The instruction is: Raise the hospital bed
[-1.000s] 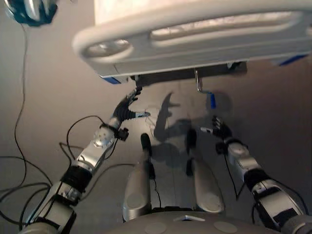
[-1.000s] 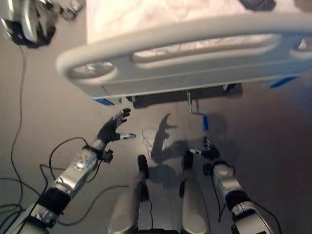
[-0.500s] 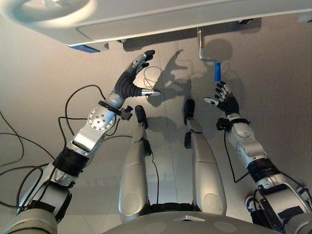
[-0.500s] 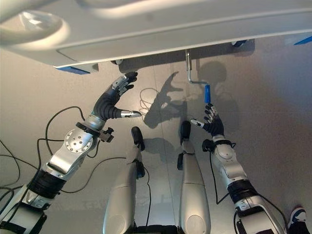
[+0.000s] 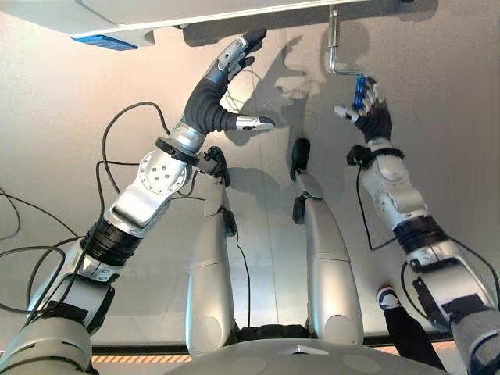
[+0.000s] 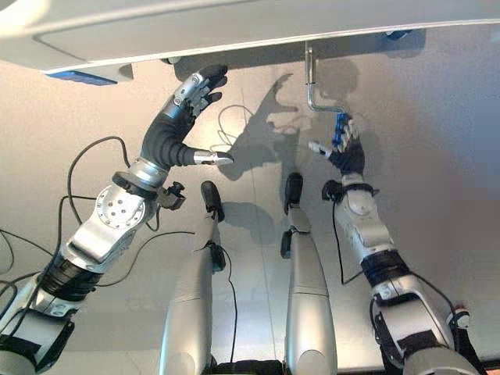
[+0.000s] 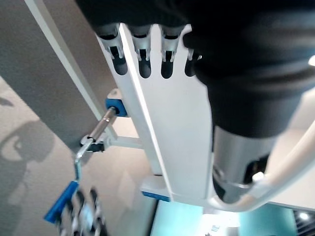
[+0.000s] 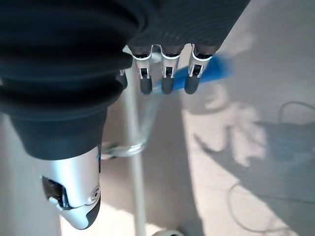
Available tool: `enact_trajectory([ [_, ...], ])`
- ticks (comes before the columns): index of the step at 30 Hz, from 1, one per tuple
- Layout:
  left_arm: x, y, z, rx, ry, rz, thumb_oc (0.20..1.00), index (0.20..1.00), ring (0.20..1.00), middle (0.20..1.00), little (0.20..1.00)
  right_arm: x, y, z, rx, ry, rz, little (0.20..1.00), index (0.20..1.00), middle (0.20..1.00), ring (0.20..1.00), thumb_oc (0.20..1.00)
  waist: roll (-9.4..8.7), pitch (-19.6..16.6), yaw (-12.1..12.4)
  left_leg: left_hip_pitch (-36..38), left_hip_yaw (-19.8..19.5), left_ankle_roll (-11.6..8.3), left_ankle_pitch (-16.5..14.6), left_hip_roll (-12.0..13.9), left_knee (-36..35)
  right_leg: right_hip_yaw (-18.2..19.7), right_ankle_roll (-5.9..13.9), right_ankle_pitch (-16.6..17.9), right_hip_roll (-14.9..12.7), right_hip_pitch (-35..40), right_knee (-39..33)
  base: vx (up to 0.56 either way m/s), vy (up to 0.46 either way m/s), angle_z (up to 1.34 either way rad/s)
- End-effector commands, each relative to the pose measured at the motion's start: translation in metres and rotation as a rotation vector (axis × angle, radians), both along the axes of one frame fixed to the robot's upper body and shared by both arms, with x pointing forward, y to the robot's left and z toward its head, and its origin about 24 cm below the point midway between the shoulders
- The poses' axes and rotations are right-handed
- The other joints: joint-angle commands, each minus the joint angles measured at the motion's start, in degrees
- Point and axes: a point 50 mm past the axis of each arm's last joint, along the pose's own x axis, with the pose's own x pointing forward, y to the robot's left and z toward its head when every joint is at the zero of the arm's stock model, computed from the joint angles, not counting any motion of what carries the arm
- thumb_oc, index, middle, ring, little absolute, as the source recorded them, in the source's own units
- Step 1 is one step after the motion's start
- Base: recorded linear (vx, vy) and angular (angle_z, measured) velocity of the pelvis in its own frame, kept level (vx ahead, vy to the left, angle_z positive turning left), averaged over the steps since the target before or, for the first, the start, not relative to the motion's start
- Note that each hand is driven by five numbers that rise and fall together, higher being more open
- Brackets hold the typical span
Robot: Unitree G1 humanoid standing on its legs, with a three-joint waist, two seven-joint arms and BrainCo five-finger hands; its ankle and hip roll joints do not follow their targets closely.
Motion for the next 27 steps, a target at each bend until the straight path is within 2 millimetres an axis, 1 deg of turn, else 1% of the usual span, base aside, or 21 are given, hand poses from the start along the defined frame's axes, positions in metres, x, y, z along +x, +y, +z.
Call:
enact_trajectory([
  [1,-0.022,0.0,0.022,-0.044,-0.114,-0.08,1.0,1.0,1.0,1.0,1.0,-0.004,0.004,0.019,0.034,-0.096,0.017,1.0,1.0,1.0,1.0,1.0,-2.59,-1.2,0.6,-2.4,0.0,-0.47,-3.1,-0.5,4.4,0.3,5.83,4.3,-0.6,2.8,-7.5,0.03,-0.003,0.03],
  [2,-0.023,-0.002,0.023,-0.063,-0.115,-0.091,1.0,1.0,1.0,1.0,1.0,-0.001,0.006,0.025,0.098,-0.11,0.042,1.0,1.0,1.0,1.0,1.0,-2.9,-1.2,0.7,-2.5,0.2,-0.47,-3.1,-0.5,4.1,0.2,5.79,4.2,-0.6,2.7,-7.7,0.02,0.005,0.04],
  [3,-0.024,-0.002,0.024,-0.069,-0.114,-0.095,1.0,1.0,1.0,1.0,1.0,0.001,0.008,0.031,0.087,-0.121,0.052,1.0,1.0,1.0,1.0,1.0,-3.06,-1.2,0.7,-2.6,0.3,-0.46,-3.1,-0.5,4.0,0.2,5.76,4.2,-0.6,2.6,-7.8,0.03,-0.001,0.03],
  [5,-0.024,-0.002,0.024,-0.076,-0.112,-0.093,1.0,1.0,1.0,1.0,1.0,0.003,0.012,0.037,0.052,-0.127,0.059,1.0,1.0,1.0,1.0,1.0,-3.46,-1.2,0.8,-2.7,0.2,-0.46,-3.1,-0.6,3.9,0.1,5.72,4.2,-0.5,2.6,-8.0,0.0,0.0,0.0],
  [9,-0.026,-0.003,0.025,-0.087,-0.115,-0.097,1.0,1.0,1.0,1.0,1.0,0.007,0.015,0.045,0.022,-0.131,0.061,1.0,1.0,1.0,1.0,1.0,-3.68,-1.2,1.0,-3.0,0.2,-0.42,-3.2,-0.6,3.7,-0.1,5.65,4.1,-0.4,2.6,-8.2,0.0,0.0,0.0],
  [14,-0.026,-0.002,0.025,-0.097,-0.118,-0.093,1.0,1.0,1.0,1.0,1.0,0.012,0.015,0.052,0.004,-0.131,0.038,1.0,1.0,1.0,1.0,1.0,-3.42,-1.2,1.3,-2.6,0.2,-0.45,-3.1,-0.6,2.9,-0.2,5.64,4.0,-0.2,2.7,-8.4,0.0,0.0,0.0],
  [18,-0.027,-0.001,0.026,-0.107,-0.125,-0.089,1.0,1.0,1.0,1.0,1.0,0.01,0.014,0.052,0.002,-0.145,0.026,1.0,1.0,1.0,1.0,1.0,-3.45,-1.2,1.2,-2.6,0.2,-0.35,-3.1,-0.7,2.8,-0.2,5.65,3.9,-0.2,2.6,-8.4,0.0,0.0,0.0],
  [19,-0.028,0.0,0.025,-0.113,-0.123,-0.078,1.0,1.0,1.0,1.0,1.0,0.005,0.012,0.054,-0.02,-0.167,0.006,1.0,1.0,1.0,1.0,1.0,-3.42,-1.2,1.1,-2.5,0.3,-0.29,-3.2,-0.8,2.7,-0.2,5.6,3.7,-0.2,2.7,-8.4,0.0,0.0,0.0],
  [22,-0.027,0.0,0.026,-0.111,-0.134,-0.07,1.0,1.0,1.0,1.0,1.0,0.003,0.005,0.054,-0.031,-0.183,-0.042,1.0,1.0,1.0,1.0,1.0,-3.32,-1.2,1.1,-2.3,0.3,-0.17,-3.3,-0.9,2.7,-0.2,5.61,3.7,-0.2,2.8,-8.4,0.0,0.0,0.0],
  [24,-0.027,-0.002,0.028,-0.121,-0.148,-0.071,1.0,1.0,1.0,1.0,1.0,0.003,-0.005,0.048,0.002,-0.173,-0.117,1.0,1.0,1.0,1.0,1.0,-3.14,-1.2,1.0,-2.1,0.3,-0.1,-3.4,-1.0,2.4,0.0,5.66,3.6,-0.1,3.0,-8.5,0.0,0.0,0.0],
  [27,-0.028,-0.004,0.028,-0.129,-0.146,-0.087,1.0,1.0,1.0,1.0,1.0,0.005,-0.013,0.042,0.019,-0.15,-0.158,1.0,1.0,1.0,1.0,1.0,-3.04,-1.2,1.0,-2.0,0.4,-0.07,-3.4,-1.0,2.3,0.0,5.71,3.7,-0.1,3.1,-8.7,0.0,0.0,0.0],
])
